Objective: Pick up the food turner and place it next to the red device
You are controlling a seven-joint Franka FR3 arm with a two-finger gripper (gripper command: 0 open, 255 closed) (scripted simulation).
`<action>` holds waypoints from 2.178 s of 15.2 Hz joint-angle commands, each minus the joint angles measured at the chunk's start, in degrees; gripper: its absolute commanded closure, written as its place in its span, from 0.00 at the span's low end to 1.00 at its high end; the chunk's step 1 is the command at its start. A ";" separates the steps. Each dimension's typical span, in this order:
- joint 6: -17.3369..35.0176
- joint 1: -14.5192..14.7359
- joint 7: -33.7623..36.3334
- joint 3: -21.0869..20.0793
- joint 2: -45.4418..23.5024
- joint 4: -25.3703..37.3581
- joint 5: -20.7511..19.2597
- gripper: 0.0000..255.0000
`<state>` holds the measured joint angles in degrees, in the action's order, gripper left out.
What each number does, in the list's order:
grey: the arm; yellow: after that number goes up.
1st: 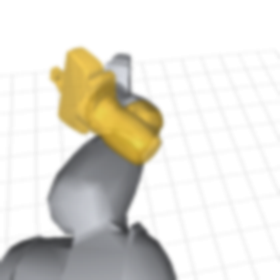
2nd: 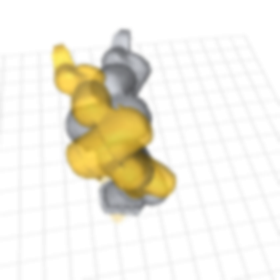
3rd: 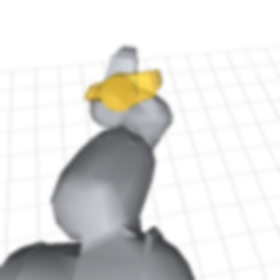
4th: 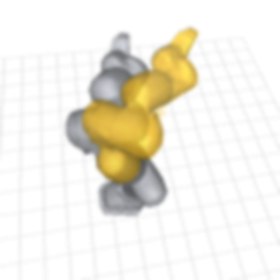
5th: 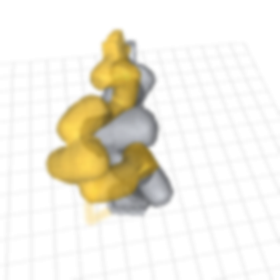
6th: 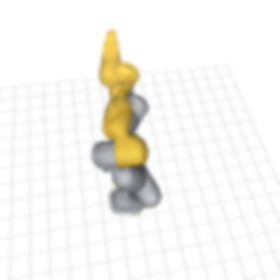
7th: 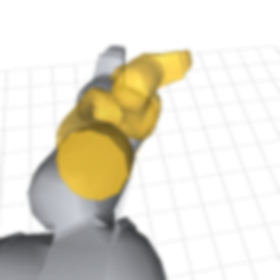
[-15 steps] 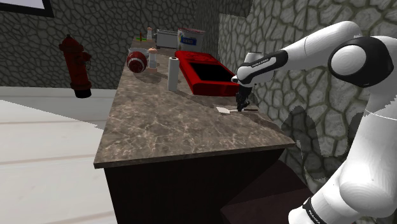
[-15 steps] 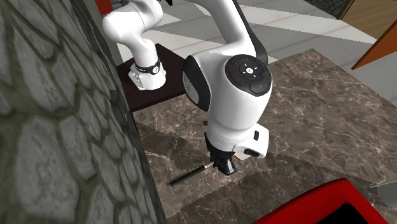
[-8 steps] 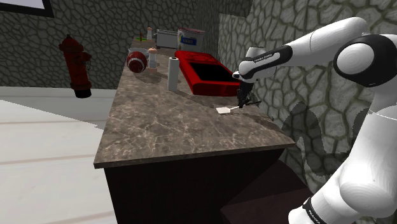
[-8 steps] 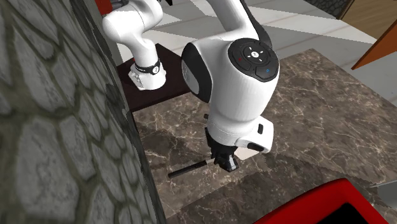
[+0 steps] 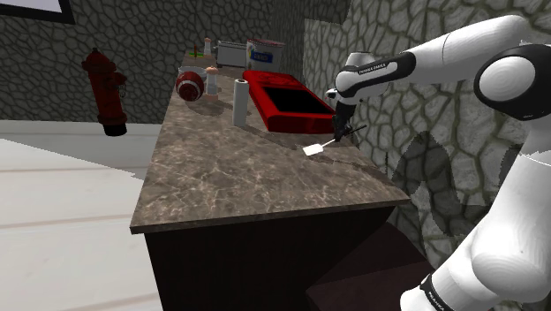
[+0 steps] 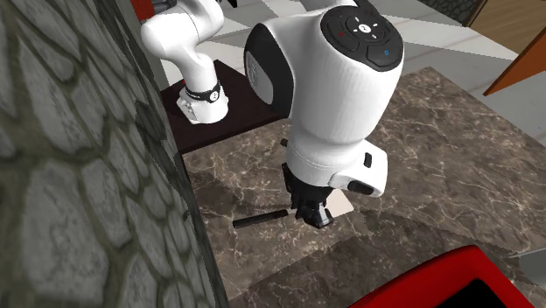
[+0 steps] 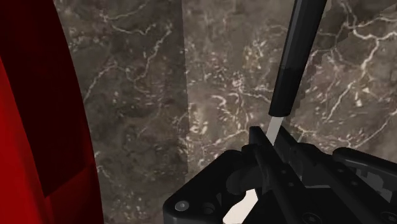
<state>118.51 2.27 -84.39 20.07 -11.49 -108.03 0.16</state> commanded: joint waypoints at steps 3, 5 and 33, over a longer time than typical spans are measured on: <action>-2.87 0.05 0.04 0.10 0.93 1.97 -0.34 1.00; -4.30 0.09 0.09 0.13 1.38 2.97 -0.50 1.00; -27.82 -2.36 4.12 -3.31 -27.75 54.73 6.61 1.00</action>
<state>89.97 -0.20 -80.38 16.80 -39.06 -52.80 6.74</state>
